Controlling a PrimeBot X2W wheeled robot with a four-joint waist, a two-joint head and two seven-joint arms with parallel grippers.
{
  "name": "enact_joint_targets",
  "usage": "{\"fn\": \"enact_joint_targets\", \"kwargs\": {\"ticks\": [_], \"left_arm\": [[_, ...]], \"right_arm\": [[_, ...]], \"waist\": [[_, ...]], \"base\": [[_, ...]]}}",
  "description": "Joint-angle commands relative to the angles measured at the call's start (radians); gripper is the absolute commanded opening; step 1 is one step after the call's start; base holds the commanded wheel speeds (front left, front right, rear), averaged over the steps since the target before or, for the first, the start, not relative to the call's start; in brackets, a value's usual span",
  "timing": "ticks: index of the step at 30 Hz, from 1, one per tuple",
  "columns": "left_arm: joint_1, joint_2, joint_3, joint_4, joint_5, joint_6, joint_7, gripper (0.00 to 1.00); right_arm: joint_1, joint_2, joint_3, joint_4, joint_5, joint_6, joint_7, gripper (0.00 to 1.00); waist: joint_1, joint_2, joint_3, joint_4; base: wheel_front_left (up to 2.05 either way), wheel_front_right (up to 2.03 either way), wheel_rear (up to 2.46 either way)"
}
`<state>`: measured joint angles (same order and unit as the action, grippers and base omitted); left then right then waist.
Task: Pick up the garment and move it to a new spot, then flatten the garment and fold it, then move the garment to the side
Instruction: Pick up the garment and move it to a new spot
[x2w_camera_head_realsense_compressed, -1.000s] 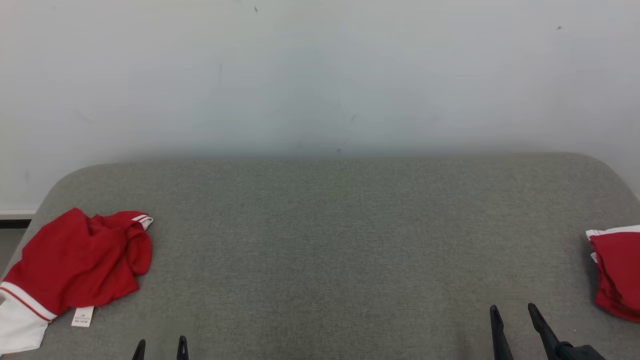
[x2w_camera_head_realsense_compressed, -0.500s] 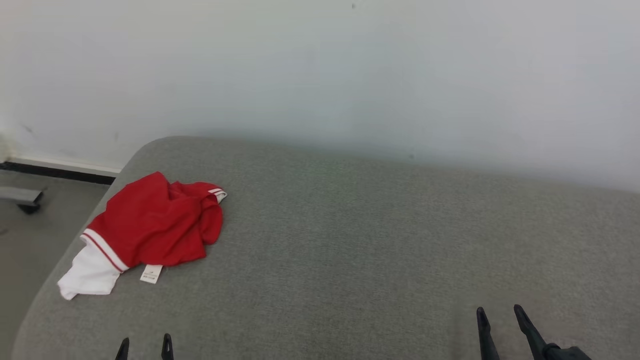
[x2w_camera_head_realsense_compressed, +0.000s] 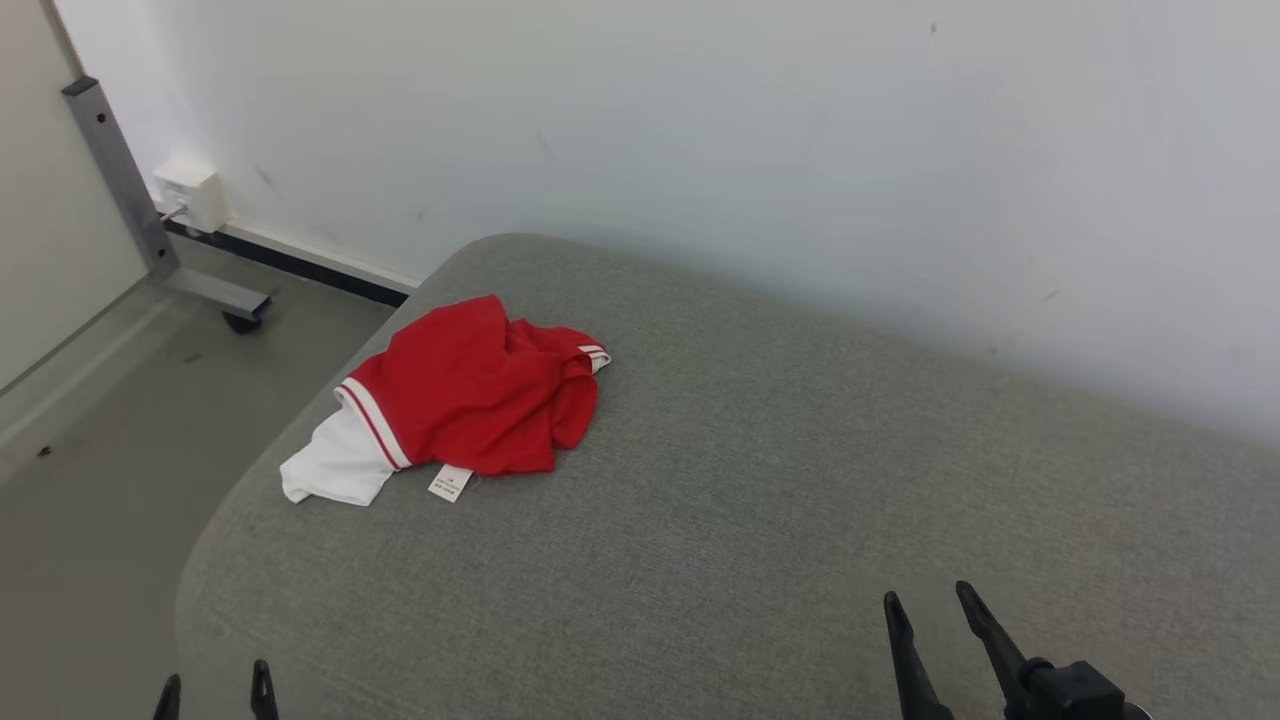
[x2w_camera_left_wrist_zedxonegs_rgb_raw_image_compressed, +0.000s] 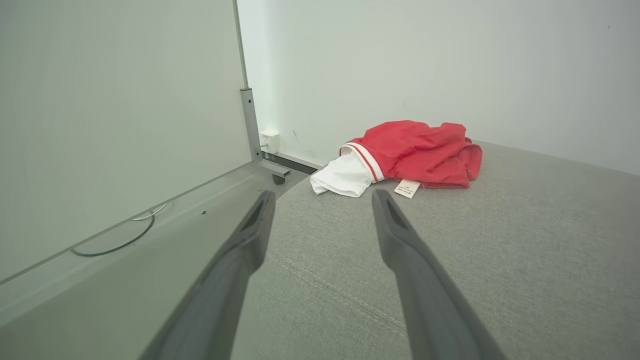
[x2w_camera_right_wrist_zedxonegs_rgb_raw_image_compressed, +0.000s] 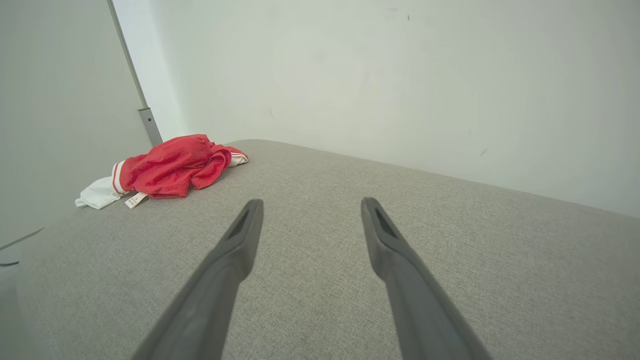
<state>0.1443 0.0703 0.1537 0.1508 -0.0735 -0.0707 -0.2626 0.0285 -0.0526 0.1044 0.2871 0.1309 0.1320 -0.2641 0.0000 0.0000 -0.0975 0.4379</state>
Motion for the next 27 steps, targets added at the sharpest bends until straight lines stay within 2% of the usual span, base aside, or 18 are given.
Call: {"fn": "enact_joint_targets", "kwargs": {"ticks": [1, 12, 21, 27], "left_arm": [[0.017, -0.002, 0.008, -0.008, -0.013, 0.002, -0.003, 1.00], [0.038, -0.015, 0.065, -0.050, -0.032, 0.016, -0.003, 1.00], [0.019, -0.020, 0.071, -0.037, -0.035, 0.010, -0.003, 1.00], [-0.021, -0.015, 0.072, -0.011, -0.022, -0.009, -0.003, 1.00]], "right_arm": [[-0.011, 0.000, 0.009, 0.006, 0.009, -0.003, 0.000, 1.00], [-0.091, -0.017, 0.076, 0.056, 0.031, -0.003, 0.000, 1.00], [-0.092, -0.023, 0.079, 0.064, 0.039, -0.003, 0.000, 1.00], [-0.060, -0.022, 0.055, 0.052, 0.032, -0.003, 0.000, 1.00]], "waist": [[0.0000, 0.0000, 0.025, 0.036], [0.0000, 0.0000, 0.058, 0.061], [0.0000, 0.0000, 0.055, 0.058], [0.0000, 0.0000, 0.047, 0.051]], "base": [[0.00, 0.00, 0.00], [0.00, 0.00, 0.00], [0.00, 0.00, 0.00], [0.00, 0.00, 0.00]]}}
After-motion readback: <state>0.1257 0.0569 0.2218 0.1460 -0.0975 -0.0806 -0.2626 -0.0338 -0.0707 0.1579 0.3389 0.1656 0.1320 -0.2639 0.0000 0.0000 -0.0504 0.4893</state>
